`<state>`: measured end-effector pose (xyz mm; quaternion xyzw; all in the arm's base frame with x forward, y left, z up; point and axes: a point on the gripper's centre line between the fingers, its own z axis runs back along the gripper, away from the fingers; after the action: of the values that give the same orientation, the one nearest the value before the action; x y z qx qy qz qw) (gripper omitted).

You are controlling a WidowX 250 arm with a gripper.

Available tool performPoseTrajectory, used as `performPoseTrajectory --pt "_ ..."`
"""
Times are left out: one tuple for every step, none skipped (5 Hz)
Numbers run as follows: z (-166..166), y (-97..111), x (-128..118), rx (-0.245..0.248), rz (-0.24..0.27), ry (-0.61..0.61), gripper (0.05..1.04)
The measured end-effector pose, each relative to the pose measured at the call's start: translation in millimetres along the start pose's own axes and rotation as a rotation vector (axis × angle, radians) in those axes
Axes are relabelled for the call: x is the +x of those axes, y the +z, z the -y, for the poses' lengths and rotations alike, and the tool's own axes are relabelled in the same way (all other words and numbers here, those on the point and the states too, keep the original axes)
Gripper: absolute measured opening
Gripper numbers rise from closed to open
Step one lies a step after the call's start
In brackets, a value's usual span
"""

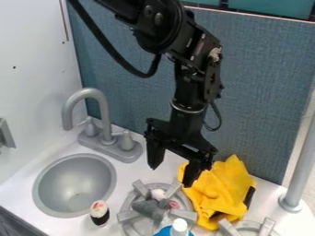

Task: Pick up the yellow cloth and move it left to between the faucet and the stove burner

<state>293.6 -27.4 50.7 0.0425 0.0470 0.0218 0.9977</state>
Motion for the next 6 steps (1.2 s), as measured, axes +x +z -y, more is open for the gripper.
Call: performPoseTrajectory --pt "0.5 -9.2 -2.1 0.004 -0.030 -0.002 1.000" --pt "5.7 -20.3 24.4 -0.006 0.021 -0.034 1.000" --pt "12.7 -33.7 55.7 -0.016 0.077 -0.063 1.000" --pt "18.5 -48.4 76.7 -0.024 0.097 -0.097 1.000" --pt "22.7 -76.1 101.4 -0.009 0.053 -0.113 1.000" --pt "27.9 -85.3 121.3 -0.009 0.048 -0.137 1.000"
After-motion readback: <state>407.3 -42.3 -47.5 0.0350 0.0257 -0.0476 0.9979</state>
